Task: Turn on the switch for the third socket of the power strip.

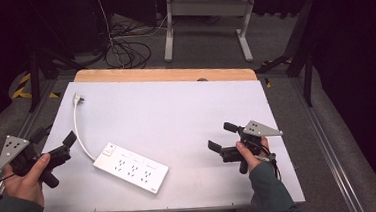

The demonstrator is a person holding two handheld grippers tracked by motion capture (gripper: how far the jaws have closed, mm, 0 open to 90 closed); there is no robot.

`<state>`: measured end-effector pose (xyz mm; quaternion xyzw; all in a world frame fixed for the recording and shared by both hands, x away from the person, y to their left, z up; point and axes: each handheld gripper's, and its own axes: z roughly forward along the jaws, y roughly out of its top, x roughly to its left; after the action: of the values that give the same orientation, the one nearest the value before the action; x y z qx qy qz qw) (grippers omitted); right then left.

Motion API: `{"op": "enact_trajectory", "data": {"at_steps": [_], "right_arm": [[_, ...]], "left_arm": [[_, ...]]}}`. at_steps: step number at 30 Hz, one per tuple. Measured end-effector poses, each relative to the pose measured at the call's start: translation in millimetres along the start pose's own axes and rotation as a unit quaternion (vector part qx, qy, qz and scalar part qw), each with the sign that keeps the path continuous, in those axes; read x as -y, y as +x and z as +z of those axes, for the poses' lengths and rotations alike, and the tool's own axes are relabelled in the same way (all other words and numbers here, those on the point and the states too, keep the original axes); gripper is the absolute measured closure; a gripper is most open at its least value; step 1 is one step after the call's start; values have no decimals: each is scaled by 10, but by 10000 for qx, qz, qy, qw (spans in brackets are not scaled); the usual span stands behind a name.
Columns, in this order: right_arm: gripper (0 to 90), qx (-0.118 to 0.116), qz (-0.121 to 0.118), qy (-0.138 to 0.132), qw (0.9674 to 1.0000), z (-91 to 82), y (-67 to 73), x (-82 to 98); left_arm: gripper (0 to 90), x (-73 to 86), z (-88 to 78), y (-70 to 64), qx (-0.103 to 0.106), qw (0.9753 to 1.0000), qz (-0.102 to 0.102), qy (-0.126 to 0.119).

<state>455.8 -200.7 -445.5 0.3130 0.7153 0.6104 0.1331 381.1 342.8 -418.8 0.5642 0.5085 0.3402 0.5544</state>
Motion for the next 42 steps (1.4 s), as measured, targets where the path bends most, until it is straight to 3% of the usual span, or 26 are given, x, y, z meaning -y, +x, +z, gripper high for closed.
{"op": "enact_trajectory", "data": {"at_steps": [10, 18, 21, 22, 30, 42], "right_arm": [[13, 120, 88, 23, 9999, -88, -17, 38], [13, 140, 107, 28, 9998, -117, -23, 45], [13, 138, 114, 53, 9998, -111, -24, 48], [13, 137, 113, 60, 9998, -108, -24, 48], [14, 119, 109, 138, 9998, -88, -25, 56], [15, 132, 100, 130, 9998, -89, -28, 56]], "left_arm": [[41, -9, 108, -71, 205, 9997, 111, 9], [96, -16, 130, -104, 186, 9995, 247, -62], [219, -20, 115, -100, 252, 9993, 290, -35], [261, -24, 107, -96, 404, 9987, 306, 7], [473, -35, 93, -108, 693, 9964, 454, 151], [701, -50, 76, -88, 777, 9952, 579, 149]]}}
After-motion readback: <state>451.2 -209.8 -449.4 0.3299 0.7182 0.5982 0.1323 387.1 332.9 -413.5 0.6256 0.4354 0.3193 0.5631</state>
